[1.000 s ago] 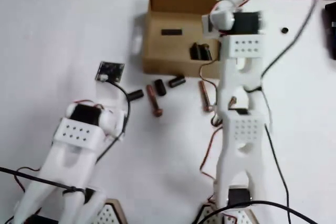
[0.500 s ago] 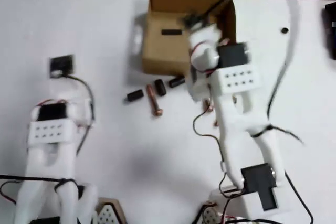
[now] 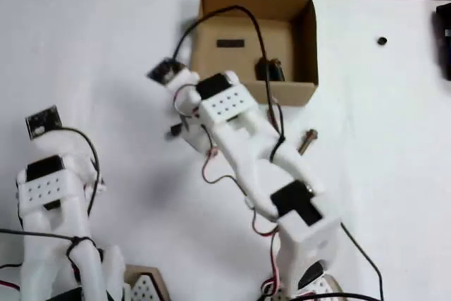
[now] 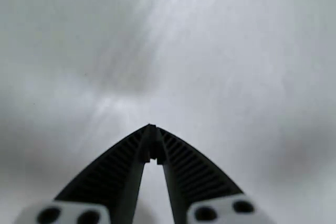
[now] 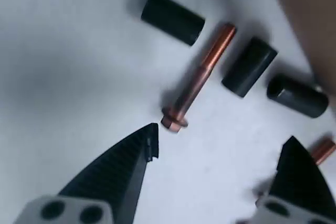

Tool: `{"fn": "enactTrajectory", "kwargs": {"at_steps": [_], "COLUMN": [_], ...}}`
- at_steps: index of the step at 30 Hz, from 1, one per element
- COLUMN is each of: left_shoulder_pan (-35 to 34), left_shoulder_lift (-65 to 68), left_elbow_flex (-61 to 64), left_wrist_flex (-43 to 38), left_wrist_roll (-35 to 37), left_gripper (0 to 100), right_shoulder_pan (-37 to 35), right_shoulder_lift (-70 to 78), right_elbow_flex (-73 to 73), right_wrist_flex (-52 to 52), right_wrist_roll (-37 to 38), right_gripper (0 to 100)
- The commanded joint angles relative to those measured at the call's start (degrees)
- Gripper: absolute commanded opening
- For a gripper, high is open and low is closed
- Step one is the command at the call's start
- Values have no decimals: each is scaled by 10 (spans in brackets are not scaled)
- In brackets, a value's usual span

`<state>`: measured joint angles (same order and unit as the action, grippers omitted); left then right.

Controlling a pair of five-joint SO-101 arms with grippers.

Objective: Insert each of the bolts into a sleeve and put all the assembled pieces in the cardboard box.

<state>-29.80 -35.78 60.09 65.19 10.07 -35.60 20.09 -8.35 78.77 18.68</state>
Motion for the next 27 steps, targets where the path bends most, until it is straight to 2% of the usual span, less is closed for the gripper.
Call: {"fn": "enactTrajectory", "kwargs": {"at_steps": [1,5,11,14,21,27], "left_shoulder_pan": [-5,-5,-4,-4,-4,-3], "left_shoulder_lift": [-8,-8,-8,-8,-8,-8], "left_elbow_flex": [0,0,-1,-1,-1,0], "left_wrist_flex": [-2,-2,-2,-2,-2,-2], "left_wrist_roll": [-1,-1,-1,-1,-1,-1], "left_gripper": [22,22,22,22,22,22], "right_shoulder_pan": [4,29,37,38,54,66], "right_shoulder_lift": [23,62,112,127,146,143], "right_elbow_flex": [-68,-113,-160,-171,-172,-171], "right_wrist_flex": [-23,-29,-25,-27,-47,-44], "right_wrist_roll": [-22,-33,-33,-33,-69,-69], "right_gripper": [351,315,96,34,88,135]}}
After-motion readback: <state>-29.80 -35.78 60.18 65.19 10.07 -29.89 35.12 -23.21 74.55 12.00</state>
